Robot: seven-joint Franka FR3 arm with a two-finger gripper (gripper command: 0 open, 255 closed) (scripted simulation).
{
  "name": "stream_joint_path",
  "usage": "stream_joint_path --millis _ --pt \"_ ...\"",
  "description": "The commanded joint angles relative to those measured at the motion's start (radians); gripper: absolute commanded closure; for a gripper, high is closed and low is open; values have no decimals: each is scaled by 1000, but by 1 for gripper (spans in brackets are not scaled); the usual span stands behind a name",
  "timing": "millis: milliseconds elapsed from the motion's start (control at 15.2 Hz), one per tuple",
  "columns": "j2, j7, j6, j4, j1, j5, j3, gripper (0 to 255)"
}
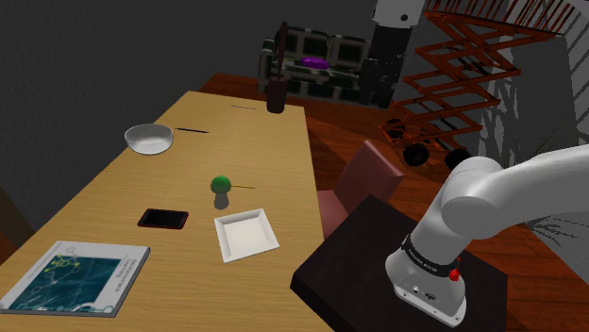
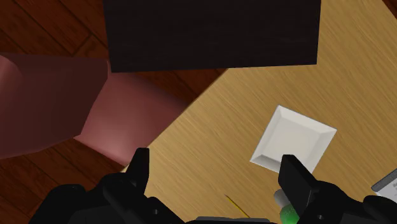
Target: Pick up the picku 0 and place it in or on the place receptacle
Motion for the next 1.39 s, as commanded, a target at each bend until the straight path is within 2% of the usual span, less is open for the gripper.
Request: stream_joint_path --millis 0,660,1320 --pt "0 0 0 0 0 0 0 0" --pt "342 67 222 54 25 55 49 0" --pt "727 122 365 234 49 81 89 0"
